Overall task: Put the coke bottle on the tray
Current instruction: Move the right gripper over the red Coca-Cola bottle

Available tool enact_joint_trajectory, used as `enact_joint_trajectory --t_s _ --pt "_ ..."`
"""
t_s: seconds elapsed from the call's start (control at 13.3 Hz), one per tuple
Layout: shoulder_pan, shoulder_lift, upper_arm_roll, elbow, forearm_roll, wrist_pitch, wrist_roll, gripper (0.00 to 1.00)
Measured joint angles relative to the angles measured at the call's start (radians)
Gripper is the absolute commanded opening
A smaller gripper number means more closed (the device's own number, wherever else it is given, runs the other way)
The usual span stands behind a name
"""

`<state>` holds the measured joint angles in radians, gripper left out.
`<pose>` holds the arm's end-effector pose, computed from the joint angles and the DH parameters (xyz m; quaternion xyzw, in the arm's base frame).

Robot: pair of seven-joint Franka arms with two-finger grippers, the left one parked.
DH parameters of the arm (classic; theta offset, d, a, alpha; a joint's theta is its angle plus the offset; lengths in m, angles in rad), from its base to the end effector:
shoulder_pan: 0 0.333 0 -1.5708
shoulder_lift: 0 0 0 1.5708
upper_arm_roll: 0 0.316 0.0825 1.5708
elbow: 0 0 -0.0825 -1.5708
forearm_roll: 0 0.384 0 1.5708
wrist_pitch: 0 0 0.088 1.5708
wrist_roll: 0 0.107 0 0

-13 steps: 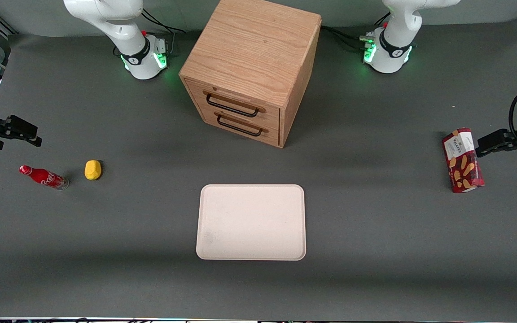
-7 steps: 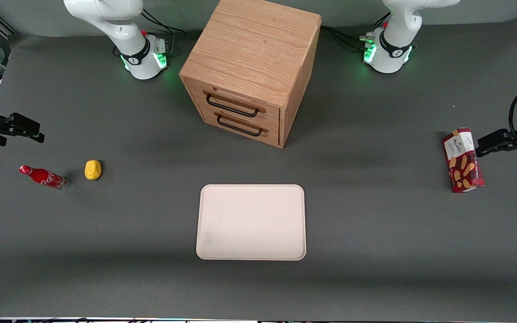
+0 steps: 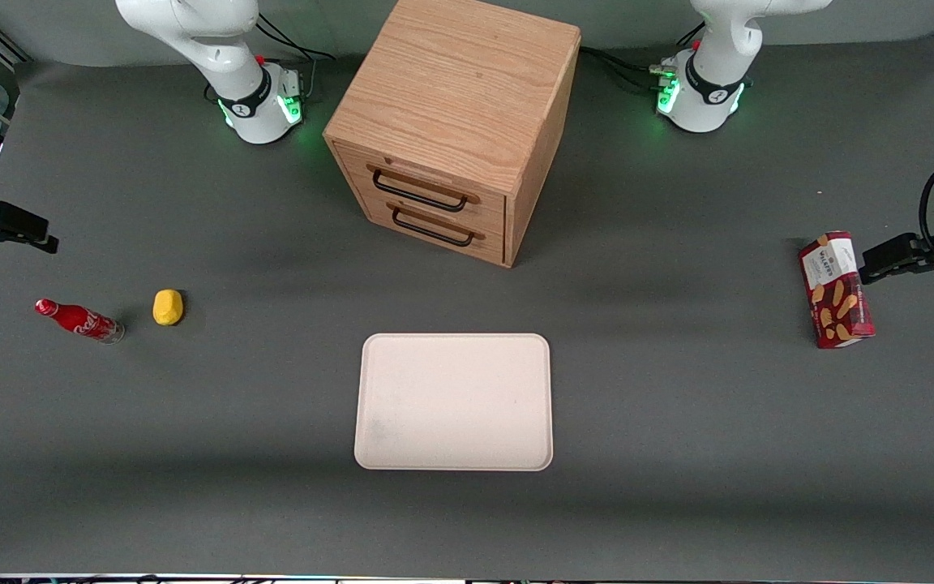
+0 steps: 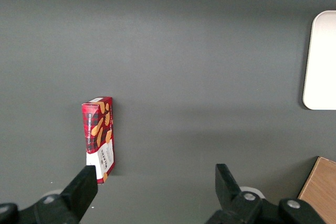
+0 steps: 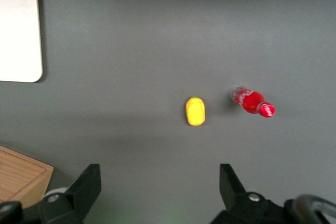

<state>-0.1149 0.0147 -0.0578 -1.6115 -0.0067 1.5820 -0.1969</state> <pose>0.5499 -0.0964 0.5981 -0.9997 -0.0122 0.0224 0.0004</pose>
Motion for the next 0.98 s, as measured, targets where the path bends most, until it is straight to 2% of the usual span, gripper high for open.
enact_joint_trajectory --t_s 0.53,0.98 --pt "-0.214 0.001 -0.006 -0.014 -0.001 -0.003 -0.25 1.0" --pt "-0.257 0.001 -0.042 -0.052 -0.044 0.073 -0.373 1.0"
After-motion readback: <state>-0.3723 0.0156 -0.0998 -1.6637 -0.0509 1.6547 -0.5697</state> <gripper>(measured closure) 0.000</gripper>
